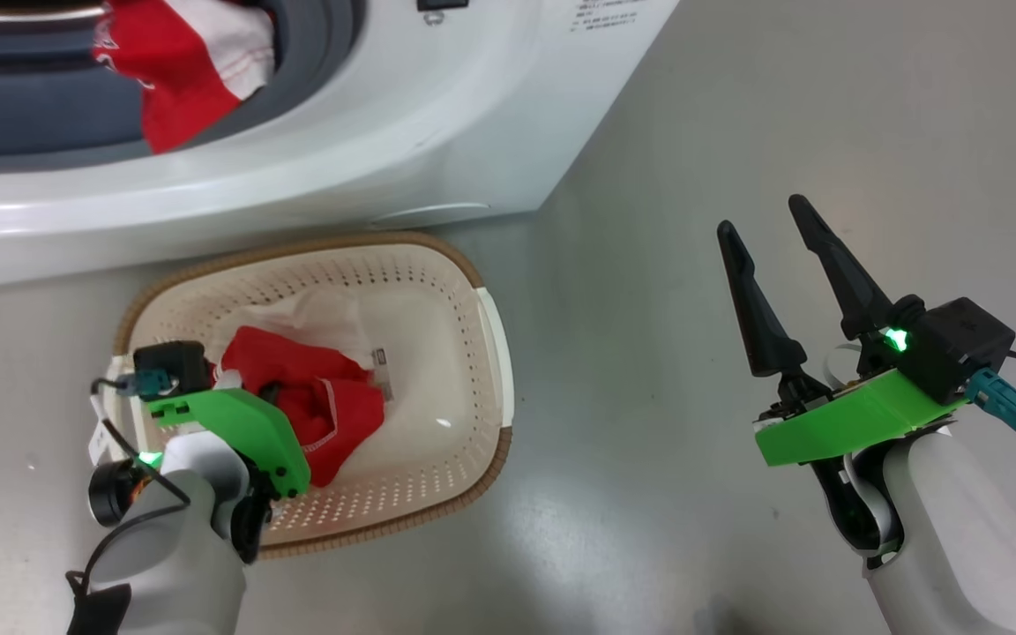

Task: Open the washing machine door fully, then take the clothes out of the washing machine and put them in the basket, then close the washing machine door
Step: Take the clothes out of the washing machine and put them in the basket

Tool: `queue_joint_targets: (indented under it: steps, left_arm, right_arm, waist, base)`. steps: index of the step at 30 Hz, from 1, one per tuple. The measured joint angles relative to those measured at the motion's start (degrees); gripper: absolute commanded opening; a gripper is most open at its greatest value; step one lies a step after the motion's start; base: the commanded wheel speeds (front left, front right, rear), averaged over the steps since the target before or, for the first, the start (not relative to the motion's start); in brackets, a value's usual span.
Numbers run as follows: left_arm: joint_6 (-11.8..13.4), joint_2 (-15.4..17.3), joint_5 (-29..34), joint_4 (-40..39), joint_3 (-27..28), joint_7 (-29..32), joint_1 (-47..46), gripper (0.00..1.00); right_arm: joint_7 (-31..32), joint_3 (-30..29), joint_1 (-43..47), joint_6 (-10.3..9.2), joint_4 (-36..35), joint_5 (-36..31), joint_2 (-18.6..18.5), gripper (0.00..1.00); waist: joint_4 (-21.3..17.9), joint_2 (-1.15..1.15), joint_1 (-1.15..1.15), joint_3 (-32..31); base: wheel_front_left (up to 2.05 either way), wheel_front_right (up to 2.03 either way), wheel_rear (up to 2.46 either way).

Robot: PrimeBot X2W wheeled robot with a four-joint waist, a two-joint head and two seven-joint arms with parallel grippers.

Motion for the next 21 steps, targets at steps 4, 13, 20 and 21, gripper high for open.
queue_joint_targets:
  steps: [4, 13, 20, 21]
  left_arm:
    - [-0.3, 0.3, 0.0, 0.9, -0.6, 1.9, -0.7, 0.00]
    - [-0.7, 1.1, 0.0, 1.7, -1.1, 2.2, -1.1, 0.58]
    - [-0.7, 1.0, -0.3, 1.8, -1.3, -2.5, -1.1, 1.00]
    - [-0.7, 1.0, -0.3, 1.8, -1.3, -2.5, -1.1, 1.00]
  right_arm:
    - [0.0, 0.3, -0.2, 0.00, -0.1, 0.1, 0.2, 1.00]
    - [0.0, 0.4, -2.1, 0.00, 0.2, 0.5, 0.8, 1.00]
    - [0.0, 0.2, -2.1, 0.00, 0.7, 0.5, 0.8, 1.00]
    - [0.0, 0.2, -2.1, 0.00, 0.7, 0.5, 0.8, 1.00]
  waist:
    - [-0.7, 0.00, 0.00, 1.8]
    - [-2.0, 0.00, 0.00, 3.5]
    - [-1.5, 0.00, 0.00, 1.0]
    - [-1.5, 0.00, 0.00, 1.0]
  base:
    - [0.00, 0.00, 0.00]
    - [0.00, 0.00, 0.00]
    - [0.00, 0.00, 0.00]
    - [0.00, 0.00, 0.00]
